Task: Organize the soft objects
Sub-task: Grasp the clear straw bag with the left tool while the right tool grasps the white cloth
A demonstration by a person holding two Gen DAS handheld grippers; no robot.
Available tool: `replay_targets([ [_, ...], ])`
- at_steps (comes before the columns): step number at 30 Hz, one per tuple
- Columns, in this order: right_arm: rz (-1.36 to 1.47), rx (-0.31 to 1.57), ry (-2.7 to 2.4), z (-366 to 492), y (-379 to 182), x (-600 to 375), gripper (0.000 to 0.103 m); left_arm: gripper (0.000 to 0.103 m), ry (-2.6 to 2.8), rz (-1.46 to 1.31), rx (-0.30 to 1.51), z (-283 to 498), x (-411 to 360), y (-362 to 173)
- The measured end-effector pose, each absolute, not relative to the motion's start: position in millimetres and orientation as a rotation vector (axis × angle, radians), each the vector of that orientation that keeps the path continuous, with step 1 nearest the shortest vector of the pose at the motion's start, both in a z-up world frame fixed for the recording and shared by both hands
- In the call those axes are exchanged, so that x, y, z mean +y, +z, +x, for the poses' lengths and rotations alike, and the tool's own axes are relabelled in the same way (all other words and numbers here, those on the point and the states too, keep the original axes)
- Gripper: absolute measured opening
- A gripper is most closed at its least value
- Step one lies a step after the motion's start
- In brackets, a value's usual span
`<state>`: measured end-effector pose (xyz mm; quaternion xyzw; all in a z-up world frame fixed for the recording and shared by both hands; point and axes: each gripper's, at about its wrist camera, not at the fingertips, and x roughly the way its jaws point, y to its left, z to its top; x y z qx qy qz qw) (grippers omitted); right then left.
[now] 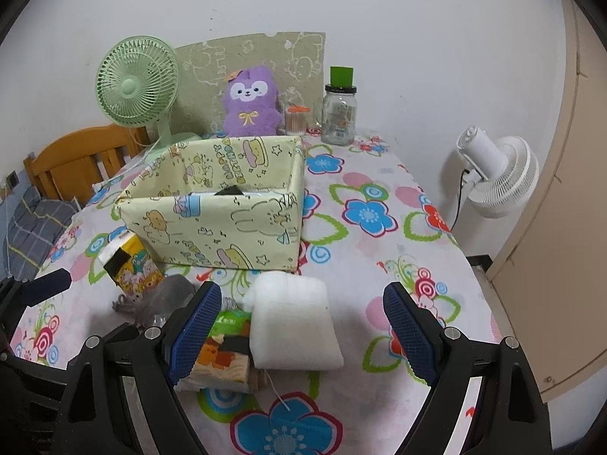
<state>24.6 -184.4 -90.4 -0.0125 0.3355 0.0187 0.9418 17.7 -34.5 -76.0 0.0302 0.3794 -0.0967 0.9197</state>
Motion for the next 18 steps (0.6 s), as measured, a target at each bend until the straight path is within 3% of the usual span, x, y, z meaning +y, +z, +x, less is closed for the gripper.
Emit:
replay_targets([
  [18, -0.035, 0.724, 0.045, 10.0, -118.6, -184.9, 0.089, 0.099, -0.223, 0.075, 0.850, 7.2, -51.0, -112.1],
])
